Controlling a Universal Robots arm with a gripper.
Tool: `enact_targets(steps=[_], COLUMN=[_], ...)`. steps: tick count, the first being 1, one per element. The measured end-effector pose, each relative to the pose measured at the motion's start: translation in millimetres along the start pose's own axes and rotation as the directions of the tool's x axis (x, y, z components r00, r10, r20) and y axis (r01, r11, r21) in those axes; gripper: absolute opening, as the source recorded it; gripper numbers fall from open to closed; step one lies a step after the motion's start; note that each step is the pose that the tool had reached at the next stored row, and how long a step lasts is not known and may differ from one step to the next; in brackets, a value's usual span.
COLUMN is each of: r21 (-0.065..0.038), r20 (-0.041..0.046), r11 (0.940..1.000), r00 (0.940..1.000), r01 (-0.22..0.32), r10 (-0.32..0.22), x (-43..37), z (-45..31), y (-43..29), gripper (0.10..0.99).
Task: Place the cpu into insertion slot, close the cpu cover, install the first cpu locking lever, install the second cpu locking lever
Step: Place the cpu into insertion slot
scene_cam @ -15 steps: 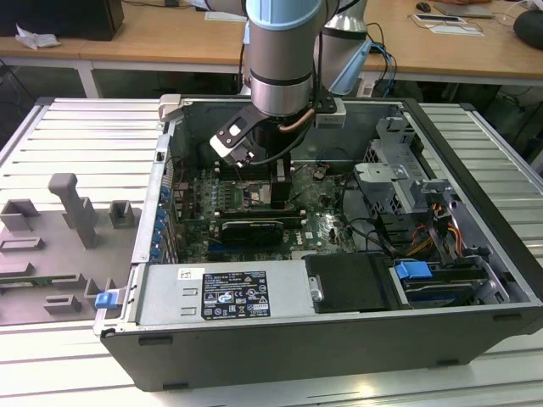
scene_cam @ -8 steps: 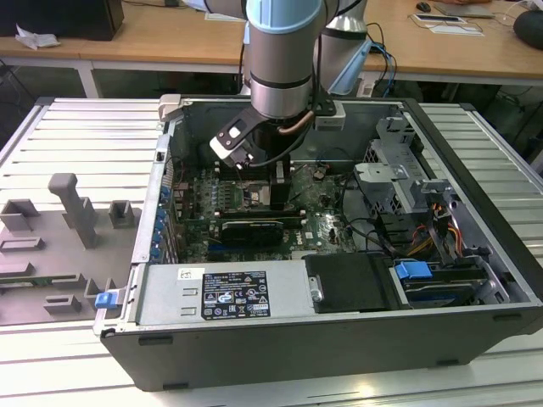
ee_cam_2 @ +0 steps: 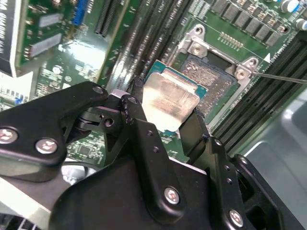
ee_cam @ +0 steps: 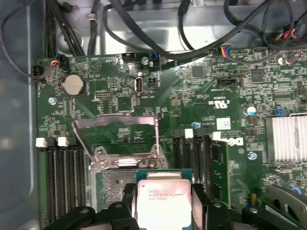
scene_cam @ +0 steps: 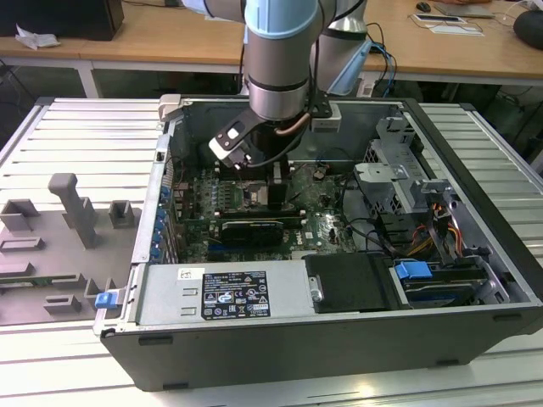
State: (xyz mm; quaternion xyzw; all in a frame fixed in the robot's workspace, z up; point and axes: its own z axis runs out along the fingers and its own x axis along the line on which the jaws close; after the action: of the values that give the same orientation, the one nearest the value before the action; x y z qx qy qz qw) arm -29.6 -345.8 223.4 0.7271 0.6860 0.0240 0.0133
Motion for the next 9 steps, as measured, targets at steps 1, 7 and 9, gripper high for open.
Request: enact_targets(steps=[1, 7, 9], r21=[0.000, 0.000, 0.000], r20=[-0.0001, -0.0002, -0.0006], r11=[1.0000, 1.0000, 1.0000], r00=[1.0000, 1.0000, 1.0000], r01=[0.000, 0.002, 0.004], r10=[0.000, -0.002, -0.004], x=[3.8, 17.2, 18.7], z=[0.4, 4.0, 6.5], y=[-0.2, -1.5, -2.8], gripper=[0.541, 0.541, 0.541])
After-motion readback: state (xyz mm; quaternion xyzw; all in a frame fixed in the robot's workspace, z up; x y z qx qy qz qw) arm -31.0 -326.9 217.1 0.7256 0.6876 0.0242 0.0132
